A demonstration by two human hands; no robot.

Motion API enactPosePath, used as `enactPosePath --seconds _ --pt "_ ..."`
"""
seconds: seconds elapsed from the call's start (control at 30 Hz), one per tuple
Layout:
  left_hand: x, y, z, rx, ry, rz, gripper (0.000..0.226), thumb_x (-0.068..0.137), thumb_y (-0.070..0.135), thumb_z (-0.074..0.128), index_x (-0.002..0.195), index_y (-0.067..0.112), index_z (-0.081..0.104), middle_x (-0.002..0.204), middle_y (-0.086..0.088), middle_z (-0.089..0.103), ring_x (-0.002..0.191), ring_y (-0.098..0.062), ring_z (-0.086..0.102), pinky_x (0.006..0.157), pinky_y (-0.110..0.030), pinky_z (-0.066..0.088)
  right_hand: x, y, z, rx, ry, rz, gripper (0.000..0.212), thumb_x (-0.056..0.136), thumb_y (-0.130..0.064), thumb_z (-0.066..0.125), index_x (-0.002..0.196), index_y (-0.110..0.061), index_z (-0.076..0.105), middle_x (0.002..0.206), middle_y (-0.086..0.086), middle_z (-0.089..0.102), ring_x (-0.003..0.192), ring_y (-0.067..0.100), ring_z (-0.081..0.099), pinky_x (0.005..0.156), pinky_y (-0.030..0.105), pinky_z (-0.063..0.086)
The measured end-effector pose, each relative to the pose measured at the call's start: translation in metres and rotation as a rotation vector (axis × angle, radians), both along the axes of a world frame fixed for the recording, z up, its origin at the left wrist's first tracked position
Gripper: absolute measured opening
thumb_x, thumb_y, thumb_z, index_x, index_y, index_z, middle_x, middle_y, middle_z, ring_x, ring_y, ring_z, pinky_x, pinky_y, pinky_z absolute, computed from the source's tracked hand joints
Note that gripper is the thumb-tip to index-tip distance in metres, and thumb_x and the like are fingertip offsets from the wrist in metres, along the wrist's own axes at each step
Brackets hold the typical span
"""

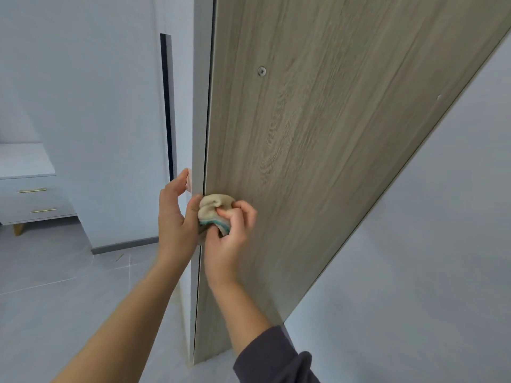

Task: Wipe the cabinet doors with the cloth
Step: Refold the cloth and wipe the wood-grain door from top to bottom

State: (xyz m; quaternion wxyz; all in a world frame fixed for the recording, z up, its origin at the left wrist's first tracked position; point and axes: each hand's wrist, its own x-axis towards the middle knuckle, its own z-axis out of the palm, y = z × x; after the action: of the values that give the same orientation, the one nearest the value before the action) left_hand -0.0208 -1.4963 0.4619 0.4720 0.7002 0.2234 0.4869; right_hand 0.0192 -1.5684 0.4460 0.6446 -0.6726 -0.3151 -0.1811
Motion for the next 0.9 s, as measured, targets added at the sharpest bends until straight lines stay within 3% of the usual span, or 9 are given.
enactPosePath --seconds 0.07,0.17,0.3,0.4,0.57,0.8,0.9 --pt "0.002 -0.005 -0.002 -0.058 -0.026 0.021 0.041 0.101 0.022 0.051 0.141 0.023 0.042 0.139 0.009 0.047 0.129 -0.003 0.044 0.104 -0.010 0.031 0.002 -0.001 -0.001 -0.009 -0.016 0.005 0.022 0.071 0.009 0.054 0.086 -0.005 0.061 0.116 0.006 0.048 0.105 0.025 0.054 0.085 0.029 0.051" --pt "0.005 -0.009 -0.014 -0.155 -0.053 0.017 0.042 0.102 0.027 0.047 0.143 0.027 0.035 0.145 0.007 0.041 0.135 -0.003 0.038 0.115 -0.031 0.031 0.007 -0.009 -0.001 -0.054 -0.061 0.005 0.023 0.072 0.011 0.056 0.088 -0.006 0.062 0.115 0.003 0.048 0.105 0.020 0.054 0.086 0.026 0.049" --pt "0.014 -0.012 -0.040 -0.178 -0.049 0.031 0.051 0.099 0.046 0.038 0.145 0.026 0.031 0.150 0.006 0.036 0.140 -0.009 0.034 0.115 -0.048 0.031 0.027 -0.020 -0.006 -0.061 -0.057 -0.065 0.025 0.069 0.015 0.056 0.085 -0.003 0.064 0.113 0.002 0.049 0.103 0.019 0.054 0.088 0.018 0.044" --pt "0.023 -0.017 -0.049 -0.145 -0.052 0.085 0.054 0.100 0.040 0.031 0.148 0.016 0.031 0.150 0.001 0.036 0.139 -0.010 0.032 0.116 -0.045 0.028 0.056 -0.038 -0.008 -0.025 0.005 -0.140 0.027 0.067 0.016 0.053 0.083 -0.004 0.062 0.112 -0.002 0.048 0.103 0.016 0.054 0.087 0.022 0.046" --pt "0.034 -0.023 -0.053 -0.118 -0.115 0.166 0.050 0.101 0.038 0.029 0.146 0.017 0.034 0.144 0.001 0.040 0.133 -0.011 0.038 0.113 -0.036 0.032 0.121 -0.076 -0.005 0.010 0.096 -0.257 0.029 0.066 0.014 0.048 0.083 -0.006 0.060 0.113 0.009 0.053 0.102 0.018 0.056 0.087 0.032 0.050" --pt "0.039 -0.022 -0.058 -0.098 -0.105 0.232 0.051 0.100 0.038 0.027 0.143 0.013 0.036 0.140 -0.009 0.042 0.129 -0.025 0.041 0.109 -0.038 0.034 0.189 -0.115 0.000 -0.041 0.051 -0.342 0.031 0.065 0.021 0.048 0.081 -0.003 0.058 0.110 0.010 0.053 0.100 0.013 0.053 0.086 0.014 0.042" --pt "0.039 -0.024 -0.057 -0.096 -0.101 0.251 0.052 0.100 0.039 0.026 0.144 0.012 0.036 0.140 -0.010 0.042 0.128 -0.022 0.041 0.107 -0.026 0.032 0.224 -0.131 0.004 -0.027 0.136 -0.447 0.031 0.068 0.020 0.048 0.084 -0.004 0.057 0.109 0.009 0.054 0.099 0.017 0.054 0.083 0.005 0.037"
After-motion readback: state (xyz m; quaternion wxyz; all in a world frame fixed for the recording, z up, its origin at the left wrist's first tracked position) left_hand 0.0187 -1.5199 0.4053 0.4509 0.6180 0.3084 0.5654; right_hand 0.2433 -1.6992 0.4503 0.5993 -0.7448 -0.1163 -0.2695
